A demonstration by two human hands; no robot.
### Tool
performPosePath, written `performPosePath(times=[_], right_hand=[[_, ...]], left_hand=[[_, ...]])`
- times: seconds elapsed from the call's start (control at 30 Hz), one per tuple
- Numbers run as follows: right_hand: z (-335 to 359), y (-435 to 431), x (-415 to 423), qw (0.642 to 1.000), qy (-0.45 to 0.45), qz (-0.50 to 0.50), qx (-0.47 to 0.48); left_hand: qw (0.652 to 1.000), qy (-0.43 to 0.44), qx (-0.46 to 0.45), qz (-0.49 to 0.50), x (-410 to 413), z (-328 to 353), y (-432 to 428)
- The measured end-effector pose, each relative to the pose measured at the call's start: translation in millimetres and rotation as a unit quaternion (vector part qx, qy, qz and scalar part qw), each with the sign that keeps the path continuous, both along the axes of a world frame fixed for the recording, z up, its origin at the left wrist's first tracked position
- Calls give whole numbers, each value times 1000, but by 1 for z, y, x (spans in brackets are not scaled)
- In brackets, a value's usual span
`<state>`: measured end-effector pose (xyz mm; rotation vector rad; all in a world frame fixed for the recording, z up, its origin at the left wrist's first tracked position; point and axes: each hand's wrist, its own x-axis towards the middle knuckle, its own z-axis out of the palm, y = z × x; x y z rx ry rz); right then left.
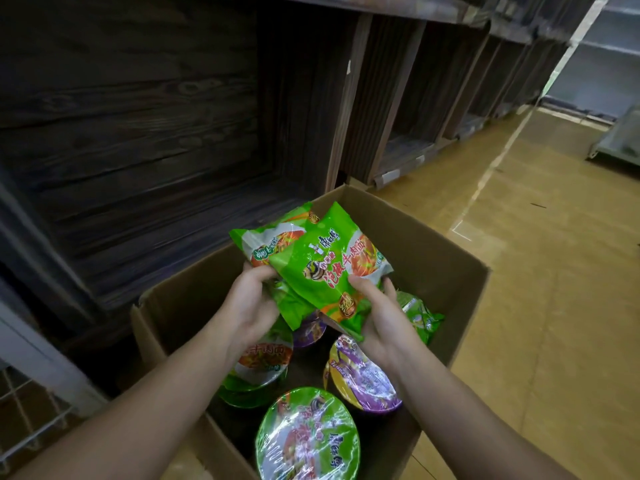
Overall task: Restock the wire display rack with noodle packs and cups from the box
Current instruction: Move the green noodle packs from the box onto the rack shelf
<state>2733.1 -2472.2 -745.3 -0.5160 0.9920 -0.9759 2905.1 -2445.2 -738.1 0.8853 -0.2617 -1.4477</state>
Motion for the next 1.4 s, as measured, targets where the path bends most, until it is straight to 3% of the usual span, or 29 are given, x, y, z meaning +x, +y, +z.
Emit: performPosePath(times=[0.2,0.27,0.43,0.5,0.6,0.7,0.77,0.87,0.93,1.27,1.4], right_hand=[[9,-23,-28,984,145,44,-90],[17,-30,-42,981,140,84,-107],[32,-42,-59,936,171,269,-146],[31,-42,-58,919,189,315,-145],[26,-39,-53,909,229,307,-162],[24,-37,-50,913,206,317,-151],[23,-34,-51,917,182,329,-135],[20,-32,-48,956,149,235,-96],[16,-33,-45,975,118,174,-73],[-1,-27,-22,993,44,105,-26],[-6,-29,6,995,96,-5,-3]], left_hand=[[989,-107,78,62,11,-1,3],[984,-136,114,31,19,-1,4],[964,-151,136,-169,13,7,6],[961,-154,136,-186,9,7,4],[956,-165,142,-197,13,8,3],[942,-208,166,-202,12,6,5],[949,-190,161,-192,12,7,7],[980,-43,97,-166,17,4,4],[982,-1,49,-182,14,5,5],[993,11,-11,-118,8,11,7],[987,-100,-58,-115,-2,8,5]])
